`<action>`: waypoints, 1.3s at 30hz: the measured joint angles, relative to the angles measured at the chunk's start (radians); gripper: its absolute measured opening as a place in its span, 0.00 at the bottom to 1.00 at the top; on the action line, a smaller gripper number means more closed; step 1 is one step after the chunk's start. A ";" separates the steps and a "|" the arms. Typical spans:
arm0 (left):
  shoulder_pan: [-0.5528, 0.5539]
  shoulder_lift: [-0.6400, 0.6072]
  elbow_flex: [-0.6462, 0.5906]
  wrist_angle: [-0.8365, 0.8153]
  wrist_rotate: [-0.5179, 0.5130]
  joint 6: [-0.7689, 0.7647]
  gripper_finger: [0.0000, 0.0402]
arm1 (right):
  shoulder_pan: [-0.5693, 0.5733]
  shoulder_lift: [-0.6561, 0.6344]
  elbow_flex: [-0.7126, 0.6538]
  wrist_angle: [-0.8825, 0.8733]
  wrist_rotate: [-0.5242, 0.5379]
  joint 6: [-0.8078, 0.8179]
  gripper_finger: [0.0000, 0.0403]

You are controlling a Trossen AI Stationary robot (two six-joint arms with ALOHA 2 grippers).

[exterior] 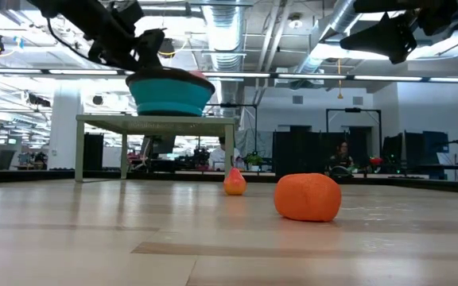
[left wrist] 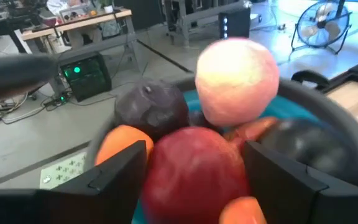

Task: Pick & Place Fruit
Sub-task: Put the orange pear into the blue strainer bowl on the shelf

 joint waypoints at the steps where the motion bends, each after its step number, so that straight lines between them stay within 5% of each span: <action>1: 0.000 -0.010 0.000 0.002 0.003 0.005 0.66 | 0.000 0.000 0.000 0.000 0.000 0.000 0.82; 10: -0.001 -0.138 0.000 0.005 0.066 0.030 0.71 | -0.001 0.000 0.000 -0.004 0.000 0.000 0.82; 18: -0.134 -0.190 0.000 0.003 0.309 0.060 0.65 | -0.001 0.017 0.000 0.002 -0.022 -0.020 0.82; 26: -0.443 -0.071 0.000 0.011 0.324 0.030 0.53 | -0.088 0.263 0.005 0.107 -0.147 0.015 0.82; 32: -0.638 0.072 0.000 0.010 0.297 -0.166 0.47 | -0.281 0.498 0.070 0.144 -0.325 -0.021 0.82; 39: -0.762 0.331 0.000 0.020 0.185 -0.428 0.42 | -0.430 0.779 0.122 0.446 -0.365 -0.087 0.82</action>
